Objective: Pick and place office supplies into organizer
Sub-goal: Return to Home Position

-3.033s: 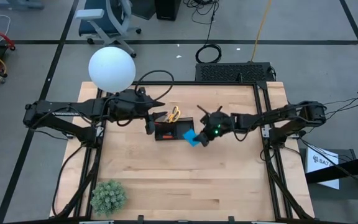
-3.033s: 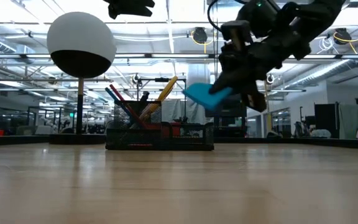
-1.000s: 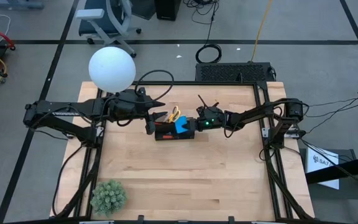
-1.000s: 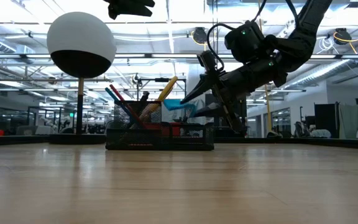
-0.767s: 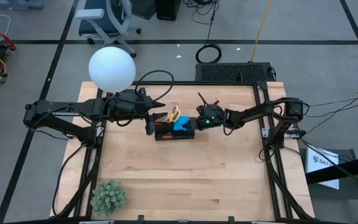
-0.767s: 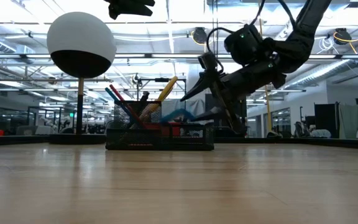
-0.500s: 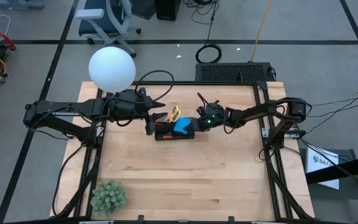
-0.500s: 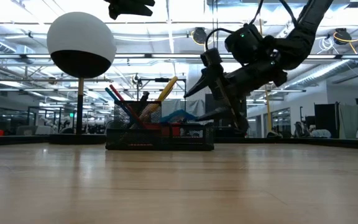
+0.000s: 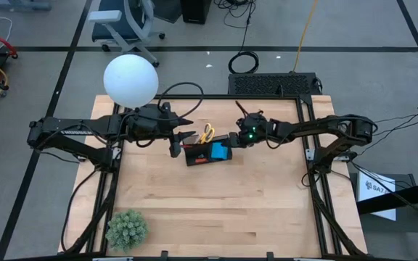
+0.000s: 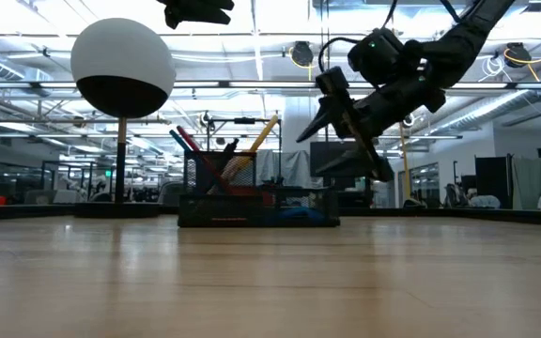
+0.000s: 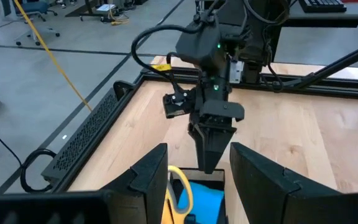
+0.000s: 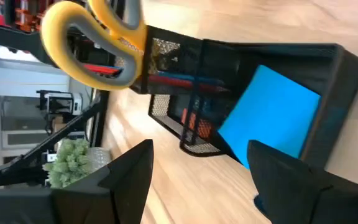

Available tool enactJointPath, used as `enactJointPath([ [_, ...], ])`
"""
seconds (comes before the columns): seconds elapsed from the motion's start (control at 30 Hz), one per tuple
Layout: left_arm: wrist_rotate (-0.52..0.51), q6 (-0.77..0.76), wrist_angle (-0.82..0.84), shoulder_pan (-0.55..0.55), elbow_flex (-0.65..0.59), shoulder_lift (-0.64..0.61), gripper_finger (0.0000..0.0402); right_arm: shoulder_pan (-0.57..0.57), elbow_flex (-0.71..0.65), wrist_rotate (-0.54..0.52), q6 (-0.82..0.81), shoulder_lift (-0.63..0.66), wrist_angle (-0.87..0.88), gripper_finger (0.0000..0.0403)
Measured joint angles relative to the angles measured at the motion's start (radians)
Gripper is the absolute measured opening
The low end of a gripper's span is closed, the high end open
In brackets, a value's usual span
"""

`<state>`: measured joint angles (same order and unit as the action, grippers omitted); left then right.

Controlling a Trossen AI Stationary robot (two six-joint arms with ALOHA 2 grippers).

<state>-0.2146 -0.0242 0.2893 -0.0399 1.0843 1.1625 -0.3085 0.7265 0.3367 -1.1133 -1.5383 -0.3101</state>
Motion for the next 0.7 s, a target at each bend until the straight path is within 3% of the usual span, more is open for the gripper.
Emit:
enactJointPath([
  [0.43,0.003,-0.005,-0.006,0.0,0.0,0.0,0.017,-0.005,0.0,-0.024,0.052,-0.002,-0.223,0.0254],
  [0.7,0.031,0.008,-0.011,0.0,0.0,-0.085,0.017,-0.006,-0.001,-0.025,0.06,-0.002,-0.389,0.0254],
])
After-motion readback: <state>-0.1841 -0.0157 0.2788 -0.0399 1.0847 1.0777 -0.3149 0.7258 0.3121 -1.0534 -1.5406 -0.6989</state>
